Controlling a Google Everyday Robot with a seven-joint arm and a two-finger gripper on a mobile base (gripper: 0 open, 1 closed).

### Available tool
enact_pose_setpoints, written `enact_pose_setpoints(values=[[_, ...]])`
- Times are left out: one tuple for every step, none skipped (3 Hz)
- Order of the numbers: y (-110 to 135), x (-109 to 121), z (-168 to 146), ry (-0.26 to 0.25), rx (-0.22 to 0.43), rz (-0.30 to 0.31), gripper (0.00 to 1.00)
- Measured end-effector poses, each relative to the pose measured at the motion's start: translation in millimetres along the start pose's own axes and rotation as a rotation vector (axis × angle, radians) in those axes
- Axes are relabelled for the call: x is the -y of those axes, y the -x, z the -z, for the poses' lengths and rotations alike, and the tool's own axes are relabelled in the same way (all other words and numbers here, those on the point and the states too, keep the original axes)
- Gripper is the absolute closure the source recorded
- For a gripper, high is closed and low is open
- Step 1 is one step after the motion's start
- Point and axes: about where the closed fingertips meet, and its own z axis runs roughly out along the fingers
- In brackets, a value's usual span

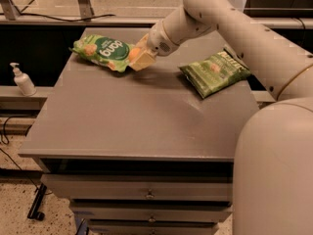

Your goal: Move orange near green rice chip bag

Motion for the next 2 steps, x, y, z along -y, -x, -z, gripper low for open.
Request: enact_pose_setpoints(values=[[0.0,-1.2,-0.5,0.004,0.000,0.004,1.00],[9.2,-3.9,-4.6,0.017,0.008,0.026,1.00]])
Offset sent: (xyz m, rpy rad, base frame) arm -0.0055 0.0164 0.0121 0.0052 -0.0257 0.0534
